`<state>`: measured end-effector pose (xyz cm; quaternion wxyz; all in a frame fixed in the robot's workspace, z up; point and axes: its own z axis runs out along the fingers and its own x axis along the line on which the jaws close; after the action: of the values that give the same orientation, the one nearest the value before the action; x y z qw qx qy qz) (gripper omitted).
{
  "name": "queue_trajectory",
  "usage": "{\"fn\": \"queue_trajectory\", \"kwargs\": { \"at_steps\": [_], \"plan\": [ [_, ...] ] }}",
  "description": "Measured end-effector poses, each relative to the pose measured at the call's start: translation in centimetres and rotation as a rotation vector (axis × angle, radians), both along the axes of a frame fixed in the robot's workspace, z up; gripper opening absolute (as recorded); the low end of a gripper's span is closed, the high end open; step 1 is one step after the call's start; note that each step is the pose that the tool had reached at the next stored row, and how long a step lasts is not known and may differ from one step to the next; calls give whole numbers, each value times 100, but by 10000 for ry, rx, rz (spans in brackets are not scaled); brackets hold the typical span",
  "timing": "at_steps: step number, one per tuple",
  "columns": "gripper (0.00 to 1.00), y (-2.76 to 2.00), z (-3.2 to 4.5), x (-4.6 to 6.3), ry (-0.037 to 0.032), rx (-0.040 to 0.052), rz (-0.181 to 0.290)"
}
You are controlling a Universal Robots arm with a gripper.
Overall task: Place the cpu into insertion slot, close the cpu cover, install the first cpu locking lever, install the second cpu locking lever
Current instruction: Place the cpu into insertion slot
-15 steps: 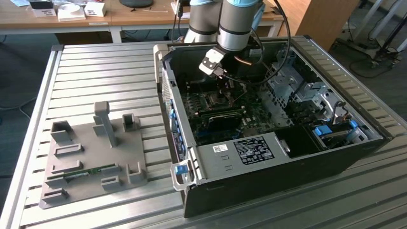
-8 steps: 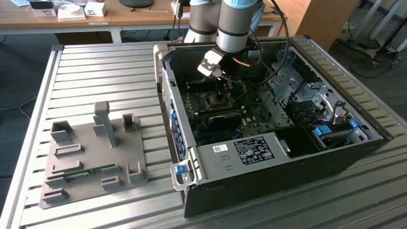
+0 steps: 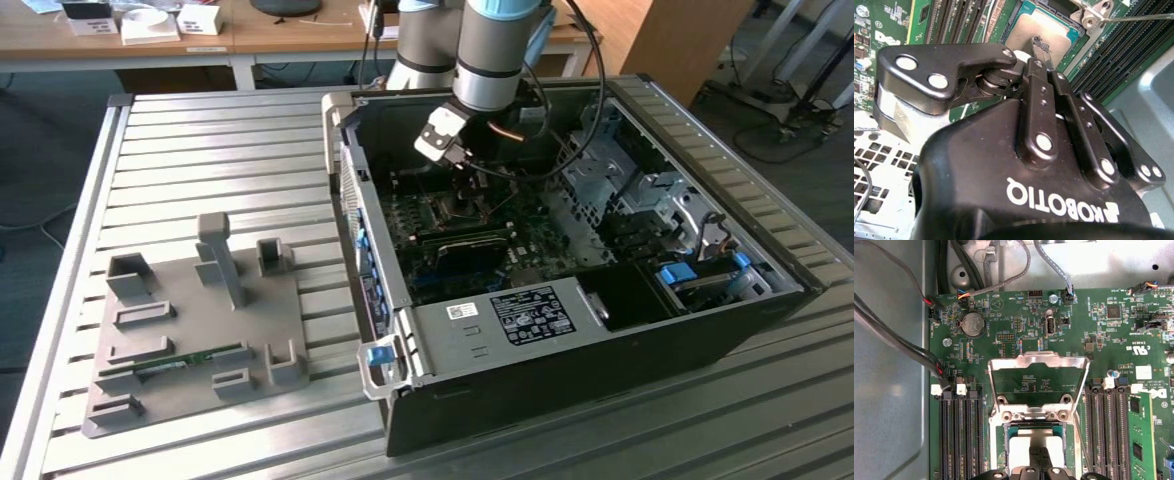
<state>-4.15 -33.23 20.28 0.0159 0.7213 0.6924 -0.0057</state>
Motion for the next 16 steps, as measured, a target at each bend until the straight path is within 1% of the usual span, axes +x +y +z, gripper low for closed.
{"fn": "queue_trajectory", "kwargs": {
  "at_steps": [5,16],
  "plan": [
    [10,-1,-24,-1,2,-3,0],
    [10,0,-30,-1,1,0,0]
  ]
}}
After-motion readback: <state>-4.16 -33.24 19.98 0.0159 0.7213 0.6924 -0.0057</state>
